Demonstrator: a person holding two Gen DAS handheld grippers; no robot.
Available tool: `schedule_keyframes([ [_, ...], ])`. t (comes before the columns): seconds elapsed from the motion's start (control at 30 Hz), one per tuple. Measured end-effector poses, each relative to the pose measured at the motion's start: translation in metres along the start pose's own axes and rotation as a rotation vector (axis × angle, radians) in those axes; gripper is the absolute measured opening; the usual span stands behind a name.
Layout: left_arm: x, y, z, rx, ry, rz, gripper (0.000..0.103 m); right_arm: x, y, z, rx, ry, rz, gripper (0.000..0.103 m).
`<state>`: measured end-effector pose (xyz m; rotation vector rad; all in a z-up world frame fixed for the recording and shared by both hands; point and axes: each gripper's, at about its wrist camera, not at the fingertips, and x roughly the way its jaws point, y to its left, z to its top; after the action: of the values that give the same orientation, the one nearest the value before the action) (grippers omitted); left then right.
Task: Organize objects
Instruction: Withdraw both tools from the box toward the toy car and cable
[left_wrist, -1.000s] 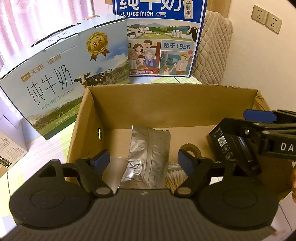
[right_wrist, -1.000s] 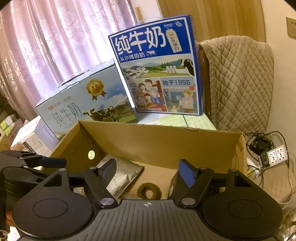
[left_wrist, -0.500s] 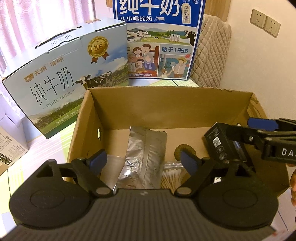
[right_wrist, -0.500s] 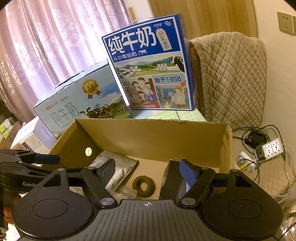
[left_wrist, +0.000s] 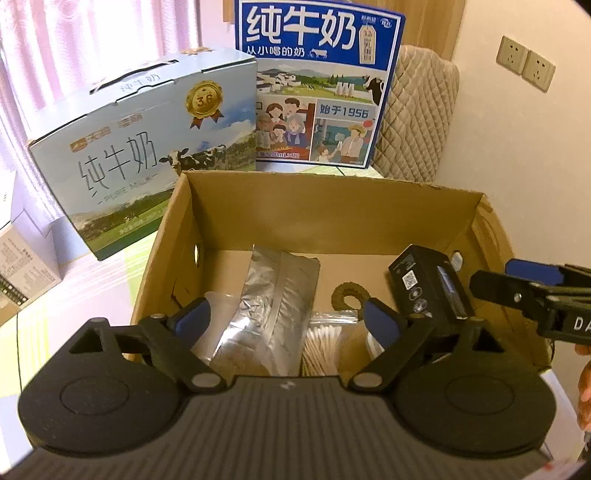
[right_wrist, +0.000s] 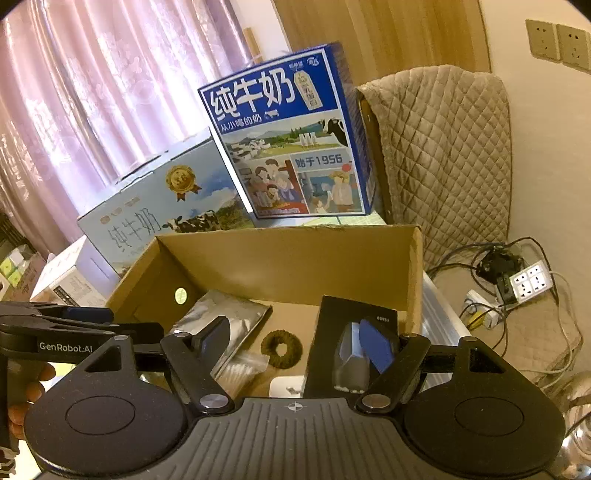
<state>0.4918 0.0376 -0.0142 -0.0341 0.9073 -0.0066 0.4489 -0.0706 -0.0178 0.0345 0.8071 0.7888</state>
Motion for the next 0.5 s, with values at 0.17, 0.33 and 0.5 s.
schedule_keyframes([
  [0.17,-0.021,-0.005,-0.007,-0.002,-0.02,0.007,0.09,-0.02,0.005,-0.006,-0.011,-0.014,0.004,0.074],
  [0.33,-0.05,-0.008,-0.017,-0.011,-0.056,0.014,0.091,-0.041,0.01,-0.014,-0.01,-0.027,0.021,0.075],
  [0.5,-0.08,-0.009,-0.033,-0.029,-0.087,0.022,0.092,-0.063,0.019,-0.024,-0.02,-0.037,0.044,0.075],
])
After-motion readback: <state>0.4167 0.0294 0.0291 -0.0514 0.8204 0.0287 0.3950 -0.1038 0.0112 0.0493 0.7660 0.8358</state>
